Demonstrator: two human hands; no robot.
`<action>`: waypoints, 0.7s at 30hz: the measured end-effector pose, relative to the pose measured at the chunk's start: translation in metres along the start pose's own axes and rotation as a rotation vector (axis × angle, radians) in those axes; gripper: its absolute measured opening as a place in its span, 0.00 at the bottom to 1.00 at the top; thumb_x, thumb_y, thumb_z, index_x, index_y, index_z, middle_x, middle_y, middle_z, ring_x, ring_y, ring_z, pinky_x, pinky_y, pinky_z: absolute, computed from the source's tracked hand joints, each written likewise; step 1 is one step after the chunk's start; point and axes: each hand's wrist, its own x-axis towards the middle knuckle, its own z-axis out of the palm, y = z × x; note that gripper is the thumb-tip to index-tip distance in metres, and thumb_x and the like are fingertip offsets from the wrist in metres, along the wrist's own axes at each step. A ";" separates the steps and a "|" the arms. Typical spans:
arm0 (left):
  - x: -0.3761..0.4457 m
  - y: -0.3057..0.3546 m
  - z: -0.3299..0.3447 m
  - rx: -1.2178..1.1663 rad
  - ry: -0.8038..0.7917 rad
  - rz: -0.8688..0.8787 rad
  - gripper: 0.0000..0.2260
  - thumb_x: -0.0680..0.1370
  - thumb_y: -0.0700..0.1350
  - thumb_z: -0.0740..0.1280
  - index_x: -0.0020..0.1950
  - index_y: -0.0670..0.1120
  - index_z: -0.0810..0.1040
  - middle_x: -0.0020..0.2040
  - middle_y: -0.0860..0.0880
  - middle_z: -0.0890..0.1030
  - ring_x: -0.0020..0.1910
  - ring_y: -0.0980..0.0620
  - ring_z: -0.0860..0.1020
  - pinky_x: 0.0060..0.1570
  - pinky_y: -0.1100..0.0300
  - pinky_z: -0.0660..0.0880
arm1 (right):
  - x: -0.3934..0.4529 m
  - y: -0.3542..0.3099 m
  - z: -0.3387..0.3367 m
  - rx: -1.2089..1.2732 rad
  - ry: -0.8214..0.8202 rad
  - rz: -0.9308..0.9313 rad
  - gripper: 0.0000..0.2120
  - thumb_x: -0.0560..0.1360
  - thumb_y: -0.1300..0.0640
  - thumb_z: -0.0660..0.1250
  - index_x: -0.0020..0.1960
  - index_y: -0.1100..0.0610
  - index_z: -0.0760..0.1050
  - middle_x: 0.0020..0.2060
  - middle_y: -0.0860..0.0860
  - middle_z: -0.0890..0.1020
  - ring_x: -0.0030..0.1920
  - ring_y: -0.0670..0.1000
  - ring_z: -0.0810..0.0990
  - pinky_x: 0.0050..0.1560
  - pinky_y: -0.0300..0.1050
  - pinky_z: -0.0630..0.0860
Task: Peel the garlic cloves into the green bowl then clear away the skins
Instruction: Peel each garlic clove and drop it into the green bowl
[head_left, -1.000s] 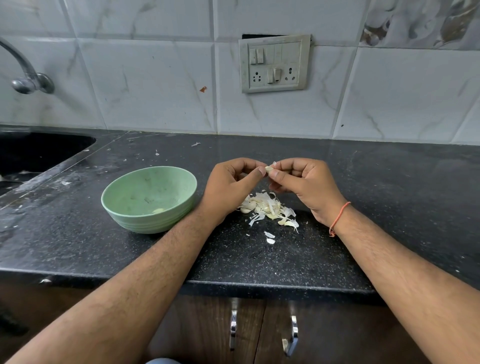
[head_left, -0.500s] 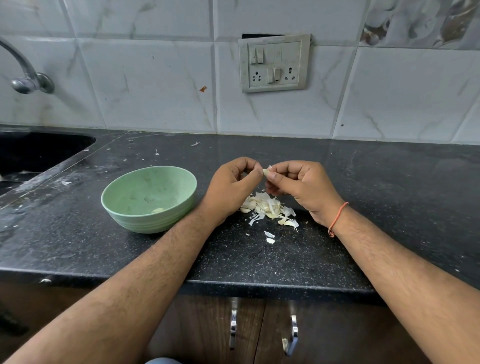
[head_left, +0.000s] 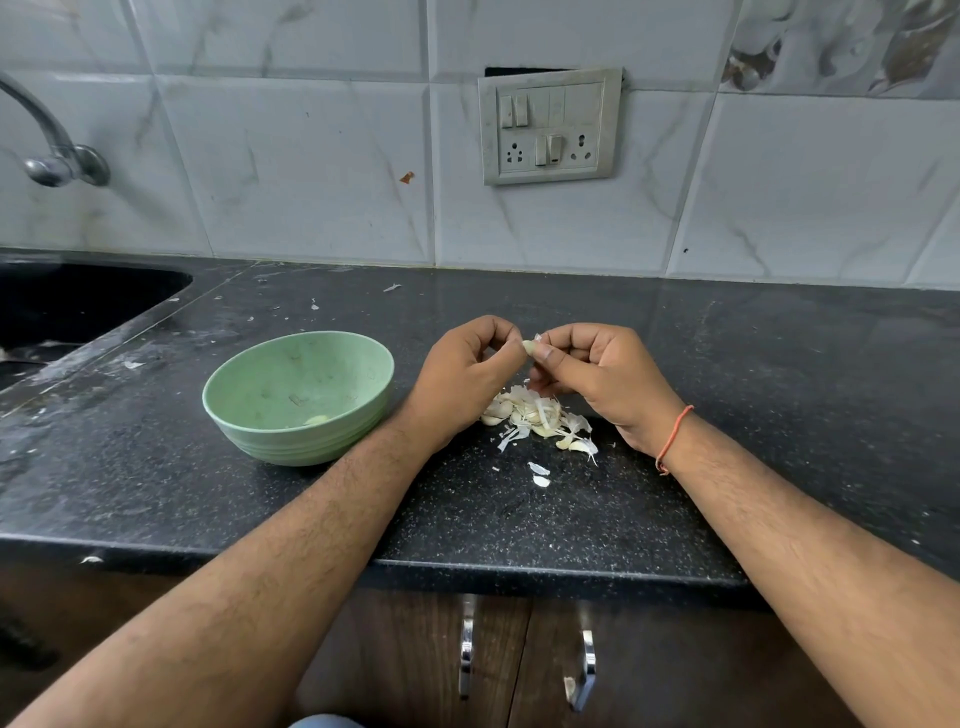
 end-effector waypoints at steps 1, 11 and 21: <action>0.000 0.000 0.000 0.005 0.000 -0.001 0.06 0.80 0.49 0.69 0.44 0.50 0.80 0.33 0.56 0.74 0.33 0.57 0.69 0.35 0.61 0.68 | 0.000 0.000 0.000 -0.001 0.001 -0.001 0.07 0.80 0.60 0.74 0.55 0.62 0.85 0.42 0.61 0.88 0.42 0.56 0.88 0.47 0.48 0.86; -0.001 0.003 0.001 -0.004 -0.002 -0.006 0.07 0.79 0.47 0.69 0.42 0.52 0.81 0.34 0.56 0.78 0.34 0.55 0.70 0.37 0.58 0.69 | 0.001 0.004 0.000 -0.183 0.048 -0.117 0.09 0.73 0.61 0.82 0.52 0.56 0.87 0.44 0.53 0.89 0.46 0.57 0.89 0.52 0.54 0.87; 0.000 0.001 0.001 0.015 0.001 -0.006 0.07 0.78 0.51 0.69 0.43 0.50 0.81 0.33 0.55 0.75 0.33 0.56 0.70 0.36 0.60 0.69 | 0.002 0.003 0.000 -0.094 0.053 -0.116 0.05 0.76 0.62 0.78 0.52 0.56 0.87 0.42 0.54 0.89 0.42 0.55 0.89 0.44 0.45 0.84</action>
